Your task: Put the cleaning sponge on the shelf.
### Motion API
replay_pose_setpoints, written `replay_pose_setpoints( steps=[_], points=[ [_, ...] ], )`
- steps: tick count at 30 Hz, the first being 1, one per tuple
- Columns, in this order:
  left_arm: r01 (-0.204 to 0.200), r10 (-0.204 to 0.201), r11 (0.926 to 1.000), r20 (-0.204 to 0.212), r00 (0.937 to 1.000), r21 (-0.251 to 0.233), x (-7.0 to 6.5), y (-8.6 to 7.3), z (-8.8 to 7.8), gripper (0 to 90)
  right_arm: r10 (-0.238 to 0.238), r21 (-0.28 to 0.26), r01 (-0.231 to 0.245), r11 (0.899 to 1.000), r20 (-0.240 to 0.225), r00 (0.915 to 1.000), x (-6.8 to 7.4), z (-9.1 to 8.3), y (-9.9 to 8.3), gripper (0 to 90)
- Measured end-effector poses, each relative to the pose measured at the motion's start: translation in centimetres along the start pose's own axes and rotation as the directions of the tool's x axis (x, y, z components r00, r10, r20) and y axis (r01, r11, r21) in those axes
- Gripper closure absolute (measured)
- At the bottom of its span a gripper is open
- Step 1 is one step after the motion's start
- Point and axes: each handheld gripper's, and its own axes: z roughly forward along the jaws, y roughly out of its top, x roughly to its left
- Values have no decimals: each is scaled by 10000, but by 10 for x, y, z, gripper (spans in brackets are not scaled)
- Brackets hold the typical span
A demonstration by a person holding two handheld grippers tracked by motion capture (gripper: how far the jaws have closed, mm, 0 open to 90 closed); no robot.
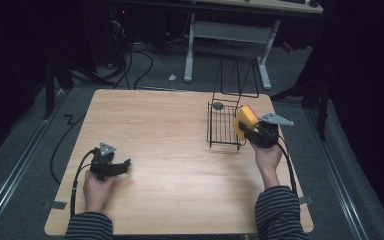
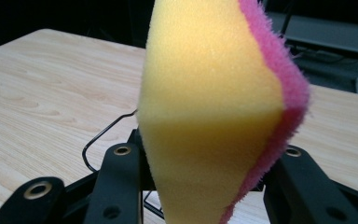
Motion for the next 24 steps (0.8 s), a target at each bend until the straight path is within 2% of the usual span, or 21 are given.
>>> replay_pose_setpoints(
  steps=[4,6,10,18,24],
  points=[
    [2,-2,10000,4,10000,-2,0,0,0,232,4,177,-5,9998,19,10000,3,15,3,606],
    [-11,11,10000,8,10000,2,0,0,0,232,-23,100,22,9999,59,10000,3,18,3,606],
    [-14,14,10000,17,10000,-2,0,0,0,231,136,322,-137,9994,33,9999,4,26,4,607],
    [-14,14,10000,19,10000,-2,0,0,0,232,69,591,-63,9982,-90,9999,6,43,10,608],
    [-14,14,10000,18,10000,-4,0,0,0,231,271,746,-252,9969,-236,9994,8,59,10,607]
  ],
)
